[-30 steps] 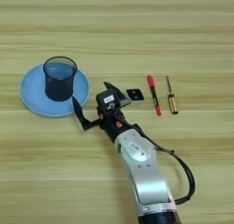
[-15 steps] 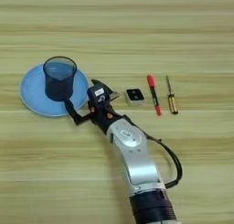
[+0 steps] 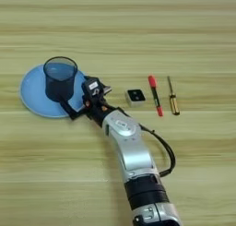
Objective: Move the objects on the table
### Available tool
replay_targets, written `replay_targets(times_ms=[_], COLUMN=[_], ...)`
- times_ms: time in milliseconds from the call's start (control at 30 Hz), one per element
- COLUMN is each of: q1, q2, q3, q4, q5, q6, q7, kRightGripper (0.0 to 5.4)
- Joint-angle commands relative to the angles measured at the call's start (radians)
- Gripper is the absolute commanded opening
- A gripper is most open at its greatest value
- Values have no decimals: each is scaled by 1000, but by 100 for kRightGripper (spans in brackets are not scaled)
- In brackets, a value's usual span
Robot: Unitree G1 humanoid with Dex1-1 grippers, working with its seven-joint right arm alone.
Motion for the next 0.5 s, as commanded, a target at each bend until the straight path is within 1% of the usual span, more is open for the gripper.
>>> replay_targets(times_ms=[33, 300, 500], q1=[-88, -178, -219], q2=[-5, 1, 7], q3=[-2, -12, -4], q4=[-6, 121, 168], q5=[4, 3, -2], q6=[-36, -66, -86], q7=[5, 12, 17], kRightGripper=[536, 536, 536])
